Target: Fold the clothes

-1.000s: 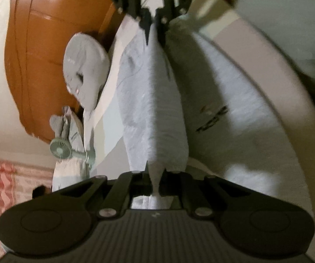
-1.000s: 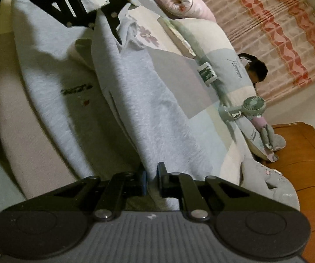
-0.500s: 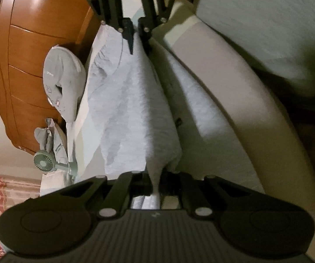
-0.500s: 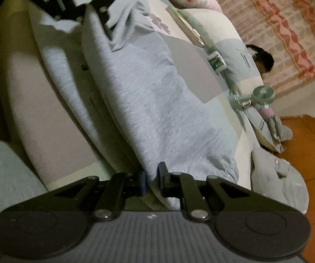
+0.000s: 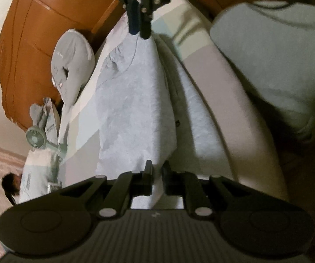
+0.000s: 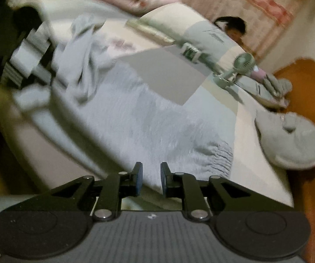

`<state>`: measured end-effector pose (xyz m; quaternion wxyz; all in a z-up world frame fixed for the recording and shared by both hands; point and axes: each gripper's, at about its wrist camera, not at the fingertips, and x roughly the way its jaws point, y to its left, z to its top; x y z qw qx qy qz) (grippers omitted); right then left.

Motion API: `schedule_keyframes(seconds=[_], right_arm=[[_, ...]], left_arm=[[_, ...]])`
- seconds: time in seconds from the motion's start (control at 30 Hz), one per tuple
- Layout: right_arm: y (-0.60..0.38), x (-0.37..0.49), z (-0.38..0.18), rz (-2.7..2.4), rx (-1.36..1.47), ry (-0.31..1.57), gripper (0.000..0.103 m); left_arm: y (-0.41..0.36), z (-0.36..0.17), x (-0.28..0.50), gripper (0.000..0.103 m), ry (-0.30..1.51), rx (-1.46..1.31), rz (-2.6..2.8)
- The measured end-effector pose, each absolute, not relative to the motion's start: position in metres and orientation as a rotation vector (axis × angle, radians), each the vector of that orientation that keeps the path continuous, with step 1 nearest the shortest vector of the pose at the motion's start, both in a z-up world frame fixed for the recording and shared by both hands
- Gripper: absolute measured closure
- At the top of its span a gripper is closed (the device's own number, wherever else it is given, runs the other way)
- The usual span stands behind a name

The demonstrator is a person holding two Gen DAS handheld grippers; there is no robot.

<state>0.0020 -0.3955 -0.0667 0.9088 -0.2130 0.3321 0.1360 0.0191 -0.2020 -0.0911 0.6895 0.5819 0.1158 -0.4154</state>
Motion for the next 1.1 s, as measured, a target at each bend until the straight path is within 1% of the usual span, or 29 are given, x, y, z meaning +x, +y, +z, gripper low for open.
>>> schedule_keyframes(seconds=[0.1, 0.17, 0.23, 0.37, 0.43, 0.5, 0.57, 0.6, 0.7, 0.83, 1.1], right_arm=[[-0.395, 0.013, -0.06, 0.275, -0.298, 0.67, 0.075], [-0.384, 0.023, -0.065, 0.279, -0.263, 0.67, 0.073], [-0.373, 0.031, -0.077, 0.287, -0.249, 0.693, 0.068], [-0.352, 0.042, -0.108, 0.292, -0.249, 0.802, 0.067], [-0.354, 0.041, -0.113, 0.273, -0.193, 0.813, 0.065], [-0.357, 0.041, -0.112, 0.25, -0.131, 0.821, 0.063], [-0.357, 0.039, -0.106, 0.225, -0.114, 0.815, 0.058], [-0.353, 0.037, -0.104, 0.223, -0.127, 0.806, 0.055], [-0.34, 0.034, -0.095, 0.235, -0.155, 0.775, 0.054], [-0.318, 0.038, -0.084, 0.285, -0.149, 0.739, 0.051], [-0.251, 0.058, -0.072, 0.43, -0.256, 0.674, 0.05]], left_arm=[[-0.193, -0.083, 0.021, 0.092, 0.32, 1.22, -0.904], [-0.187, -0.077, 0.023, 0.087, 0.36, 1.165, -0.887], [-0.18, -0.072, 0.024, 0.072, 0.399, 1.11, -0.87], [-0.156, -0.072, 0.042, 0.065, 0.539, 0.918, -0.814], [-0.142, -0.078, 0.057, 0.055, 0.647, 0.802, -0.776], [-0.129, -0.083, 0.071, 0.051, 0.732, 0.694, -0.752], [-0.114, -0.084, 0.082, 0.044, 0.789, 0.57, -0.738], [-0.108, -0.083, 0.086, 0.044, 0.808, 0.525, -0.729], [-0.093, -0.078, 0.099, 0.044, 0.845, 0.419, -0.705], [-0.072, -0.079, 0.114, 0.037, 0.902, 0.258, -0.68], [-0.04, -0.078, 0.136, 0.035, 0.987, -0.018, -0.628]])
